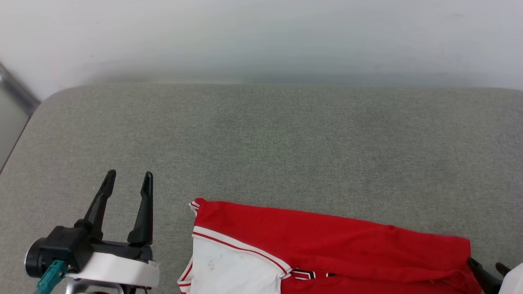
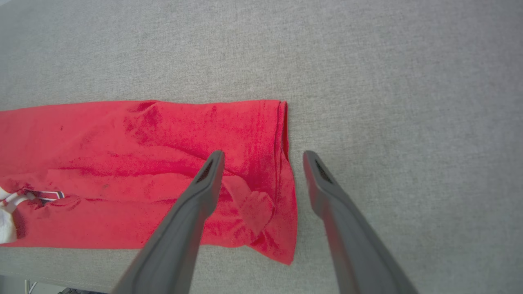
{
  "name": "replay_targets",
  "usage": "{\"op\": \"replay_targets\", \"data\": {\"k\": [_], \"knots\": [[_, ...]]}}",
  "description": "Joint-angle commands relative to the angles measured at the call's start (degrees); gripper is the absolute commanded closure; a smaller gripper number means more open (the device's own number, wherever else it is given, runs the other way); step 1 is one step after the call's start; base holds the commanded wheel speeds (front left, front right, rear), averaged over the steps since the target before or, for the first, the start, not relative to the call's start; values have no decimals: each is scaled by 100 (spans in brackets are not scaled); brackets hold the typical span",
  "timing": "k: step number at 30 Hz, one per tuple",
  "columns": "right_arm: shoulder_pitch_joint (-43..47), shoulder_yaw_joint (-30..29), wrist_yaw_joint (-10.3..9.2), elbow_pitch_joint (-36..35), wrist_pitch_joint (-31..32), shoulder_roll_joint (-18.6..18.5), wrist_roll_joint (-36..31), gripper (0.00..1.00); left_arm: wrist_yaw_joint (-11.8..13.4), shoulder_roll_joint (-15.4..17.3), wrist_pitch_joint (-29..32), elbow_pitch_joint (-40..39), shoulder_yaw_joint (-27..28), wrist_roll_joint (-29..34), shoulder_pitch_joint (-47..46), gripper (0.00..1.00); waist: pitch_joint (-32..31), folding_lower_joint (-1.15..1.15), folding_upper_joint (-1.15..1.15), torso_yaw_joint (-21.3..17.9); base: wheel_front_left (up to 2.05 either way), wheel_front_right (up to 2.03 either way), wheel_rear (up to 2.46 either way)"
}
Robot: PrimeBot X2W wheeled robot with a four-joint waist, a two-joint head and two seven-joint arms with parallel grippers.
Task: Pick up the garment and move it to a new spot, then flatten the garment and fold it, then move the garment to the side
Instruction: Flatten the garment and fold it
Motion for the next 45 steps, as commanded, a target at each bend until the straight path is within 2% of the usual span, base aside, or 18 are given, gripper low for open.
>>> {"op": "replay_targets", "data": {"k": [1, 4, 10, 16, 21, 33, 37, 38, 39, 40, 45], "knots": [[56, -89, -1, -14, 81, 129, -81, 0, -82, -161, -28, -74, 149, 230, 163, 0, 49, 0, 0, 33, 0, 0, 0], [14, -208, -1, 25, 145, 273, -191, 0, -210, -390, -29, -156, 378, 500, 222, 0, 99, 0, 0, 66, 0, 0, 0], [-207, -454, -1, 349, 254, 519, -389, 0, -737, -862, -31, -101, 800, 1060, 298, 0, 267, 0, 0, 176, 0, 0, 0], [-389, -505, -1, 836, 222, 547, -484, 0, -1195, -1226, -27, -28, 1162, 1371, 231, 0, 467, 0, 0, 283, 0, 0, 0], [-462, -359, 0, 1266, 223, 556, -413, 0, -1480, -1449, -27, 70, 1321, 1581, 166, 0, 612, 0, 0, 367, 0, 0, 0], [-407, 472, 40, 1829, 119, 857, 108, 0, -1737, -1755, -28, 232, 1478, 1813, 101, 0, 591, 0, 0, 436, 0, 0, 0], [-400, 528, 39, 1851, 3, 805, 219, 0, -1761, -1785, -28, 264, 1504, 1834, 152, 0, 492, 0, 0, 407, 0, 0, 0], [-389, 552, 39, 1855, -20, 764, 218, 13, -1766, -1788, -28, 268, 1512, 1836, 164, 0, 473, 0, 0, 399, 0, 0, 0], [-380, 563, 38, 1858, -39, 729, 213, 72, -1765, -1792, -28, 271, 1519, 1841, 173, 0, 456, 0, 0, 390, 0, 0, 0], [-374, 574, 37, 1844, -87, 687, 196, 100, -1768, -1795, -28, 274, 1526, 1845, 182, 0, 438, 0, 0, 381, 0, 0, 0], [-357, 405, -1, 1773, -374, 459, 50, 100, -1776, -1799, -28, 286, 1533, 1864, 255, 0, 348, 0, 0, 336, 0, 0, 0]]}}
